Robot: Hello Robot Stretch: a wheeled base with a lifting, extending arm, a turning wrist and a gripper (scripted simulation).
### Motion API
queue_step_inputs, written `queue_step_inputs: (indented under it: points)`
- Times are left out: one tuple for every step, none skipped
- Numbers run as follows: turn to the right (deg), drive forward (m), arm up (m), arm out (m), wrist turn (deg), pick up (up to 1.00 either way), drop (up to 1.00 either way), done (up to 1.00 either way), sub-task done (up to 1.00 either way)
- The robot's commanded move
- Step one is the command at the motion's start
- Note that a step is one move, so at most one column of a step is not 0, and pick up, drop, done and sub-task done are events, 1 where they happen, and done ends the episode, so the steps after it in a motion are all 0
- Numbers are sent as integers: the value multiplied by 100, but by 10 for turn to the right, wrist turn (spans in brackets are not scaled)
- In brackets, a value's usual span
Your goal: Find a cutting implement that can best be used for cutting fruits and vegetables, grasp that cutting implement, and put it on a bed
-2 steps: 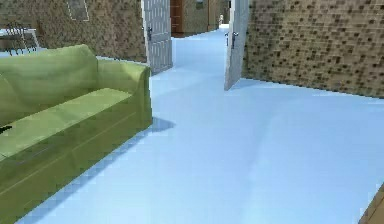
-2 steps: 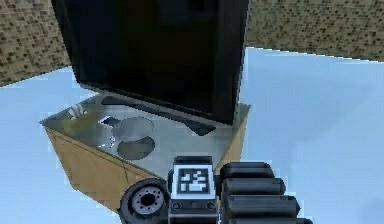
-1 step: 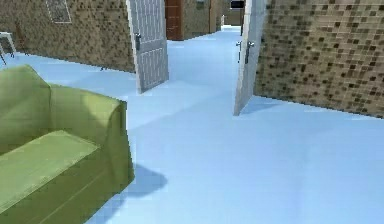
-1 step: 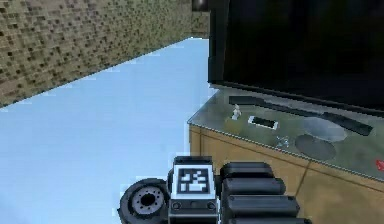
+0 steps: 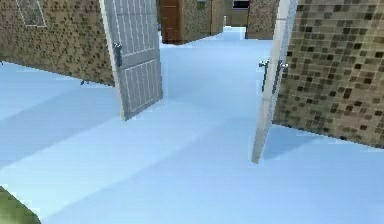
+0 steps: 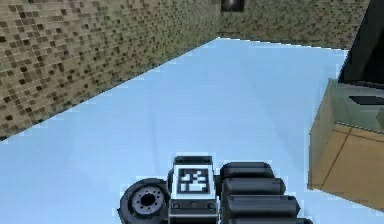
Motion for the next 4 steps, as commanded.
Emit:
queue_step_inputs:
  points:
    - [120,0,0,0,0,0,0,0,0]
    - [0,25,0,0,0,0,0,0,0]
    - [-210,0,0,0,0,0,0,0,0]
    - [0,100,0,0,0,0,0,0,0]
